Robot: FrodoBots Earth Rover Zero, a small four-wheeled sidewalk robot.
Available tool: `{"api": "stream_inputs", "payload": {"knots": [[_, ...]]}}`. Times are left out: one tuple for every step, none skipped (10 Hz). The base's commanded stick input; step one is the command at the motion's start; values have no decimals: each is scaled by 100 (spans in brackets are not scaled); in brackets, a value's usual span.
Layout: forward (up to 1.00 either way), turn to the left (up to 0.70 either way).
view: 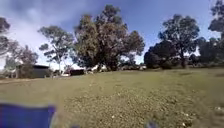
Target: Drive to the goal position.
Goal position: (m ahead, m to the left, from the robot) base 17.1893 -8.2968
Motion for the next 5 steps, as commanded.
{"api": "stream_inputs", "payload": {"knots": [[70,0],[70,0],[70,0],[70,0],[70,0]]}}
